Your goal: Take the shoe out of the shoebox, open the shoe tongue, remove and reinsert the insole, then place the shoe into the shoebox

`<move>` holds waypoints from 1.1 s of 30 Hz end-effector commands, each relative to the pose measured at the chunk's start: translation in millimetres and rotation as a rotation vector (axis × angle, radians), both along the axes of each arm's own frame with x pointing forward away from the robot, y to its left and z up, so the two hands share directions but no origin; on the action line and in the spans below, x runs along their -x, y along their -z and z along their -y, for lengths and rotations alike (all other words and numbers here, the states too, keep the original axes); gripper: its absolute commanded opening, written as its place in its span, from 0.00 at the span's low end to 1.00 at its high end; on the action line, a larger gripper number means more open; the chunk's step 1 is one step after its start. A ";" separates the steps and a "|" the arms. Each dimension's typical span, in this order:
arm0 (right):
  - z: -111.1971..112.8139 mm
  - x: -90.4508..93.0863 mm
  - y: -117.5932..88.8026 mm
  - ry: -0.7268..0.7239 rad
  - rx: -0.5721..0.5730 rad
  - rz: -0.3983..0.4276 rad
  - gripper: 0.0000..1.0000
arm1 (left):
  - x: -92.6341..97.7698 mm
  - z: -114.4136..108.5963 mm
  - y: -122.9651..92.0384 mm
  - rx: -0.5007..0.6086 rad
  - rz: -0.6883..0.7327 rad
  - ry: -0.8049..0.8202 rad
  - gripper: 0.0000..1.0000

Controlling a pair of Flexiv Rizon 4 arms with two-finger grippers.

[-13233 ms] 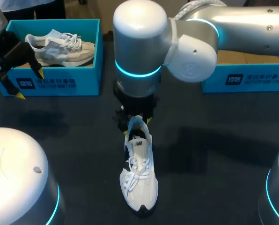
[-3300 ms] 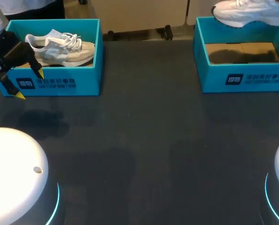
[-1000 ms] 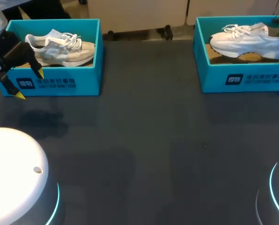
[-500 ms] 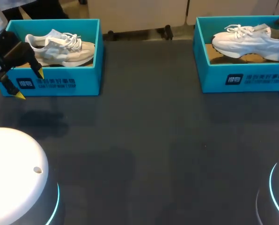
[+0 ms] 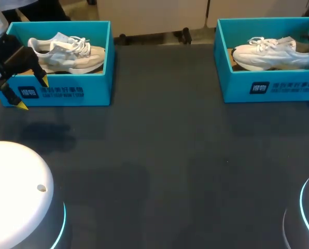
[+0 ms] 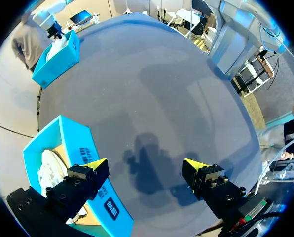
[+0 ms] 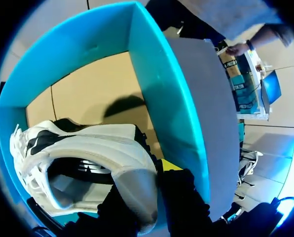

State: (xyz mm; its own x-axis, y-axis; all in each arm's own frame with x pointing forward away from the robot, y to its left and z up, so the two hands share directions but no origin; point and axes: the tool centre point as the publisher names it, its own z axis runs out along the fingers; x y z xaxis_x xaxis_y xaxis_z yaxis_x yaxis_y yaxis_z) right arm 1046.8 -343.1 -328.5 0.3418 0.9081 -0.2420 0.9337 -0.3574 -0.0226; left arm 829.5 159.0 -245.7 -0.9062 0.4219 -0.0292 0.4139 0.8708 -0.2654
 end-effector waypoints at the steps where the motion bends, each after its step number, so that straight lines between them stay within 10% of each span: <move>1: 1.3 -6.2 5.2 0.013 0.001 -0.013 0.00 | 0.1 -0.1 -0.4 -0.004 0.000 0.001 1.00; 33: -4.2 25.1 4.7 -0.157 0.029 0.047 0.00 | 0.1 -0.1 -0.4 -0.004 0.000 0.001 1.00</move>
